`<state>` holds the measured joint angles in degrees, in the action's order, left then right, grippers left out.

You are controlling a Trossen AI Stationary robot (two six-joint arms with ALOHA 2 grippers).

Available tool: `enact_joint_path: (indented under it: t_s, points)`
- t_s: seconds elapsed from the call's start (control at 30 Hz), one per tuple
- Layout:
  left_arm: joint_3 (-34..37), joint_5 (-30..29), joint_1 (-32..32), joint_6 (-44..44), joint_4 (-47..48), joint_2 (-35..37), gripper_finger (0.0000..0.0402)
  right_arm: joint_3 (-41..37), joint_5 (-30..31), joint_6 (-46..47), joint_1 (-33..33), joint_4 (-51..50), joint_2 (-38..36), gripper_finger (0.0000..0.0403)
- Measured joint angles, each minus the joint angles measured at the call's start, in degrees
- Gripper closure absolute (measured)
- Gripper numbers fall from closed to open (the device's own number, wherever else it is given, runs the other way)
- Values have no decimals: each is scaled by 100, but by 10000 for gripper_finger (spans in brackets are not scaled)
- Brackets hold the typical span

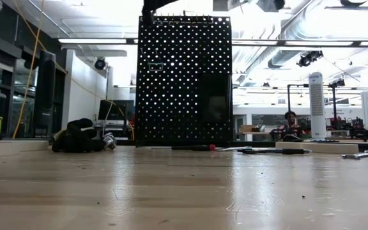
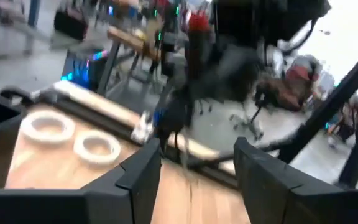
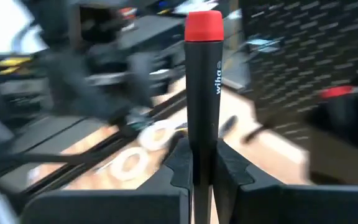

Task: Hang tools onto peg board
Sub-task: Put the nut driver into the black bin on the pegboard, then adjust the violet pen on the table

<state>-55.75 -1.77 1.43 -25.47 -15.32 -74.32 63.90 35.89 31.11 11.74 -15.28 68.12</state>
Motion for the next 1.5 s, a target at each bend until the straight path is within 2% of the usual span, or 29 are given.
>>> enact_joint_path:
  t_s: [0.1, 0.2, 0.3, 0.4, 0.5, 0.63, 0.87, 0.97, 1.07, 1.33, 1.43, 1.5]
  points:
    - [209, -110, -177, -27, 198, 251, 216, 0, 546, -21, -162, -360, -43, 385]
    - [816, -744, -472, -381, -411, 513, 223, -169, 994, -291, -512, -18, -37, 385]
    - [1589, -1544, -835, -862, -1354, 797, 233, -807, 1000, -837, -1023, 1619, -42, 385]
    - [2220, -2178, -1176, -1305, -1987, 1009, 241, -1555, 578, -1261, -1607, 3576, 53, 386]
    - [2472, -2522, -1427, -1435, -2261, 1225, 247, -2019, 661, -1445, -2064, 4680, 178, 386]
    - [2483, -2854, -1612, -1264, -2192, 1398, 255, -2041, 818, -1470, -2531, 4907, 369, 386]
    - [2483, -3051, -1655, -1028, -2197, 1573, 263, -1479, 60, -1836, -2826, 4605, 950, 386]
    - [2483, -3026, -1655, -922, -2209, 1645, 263, -1357, 31, -1818, -2781, 4108, 1128, 386]
    - [2483, -2850, -1655, -570, -2171, 1732, 263, -1335, 223, -1876, -2753, 3895, 1250, 350]
    - [2481, -2700, -1655, 53, -1777, 2166, 263, -1327, 301, -1742, -2708, 3837, 1189, 195]
    - [2481, -2601, -1657, -13, -1498, 2353, 264, -1327, 249, -1596, -2615, 3696, 1063, 163]
    - [2400, -2240, -1681, -110, -1033, 2517, 271, -1327, 126, -1628, -2513, 3679, 883, 155]
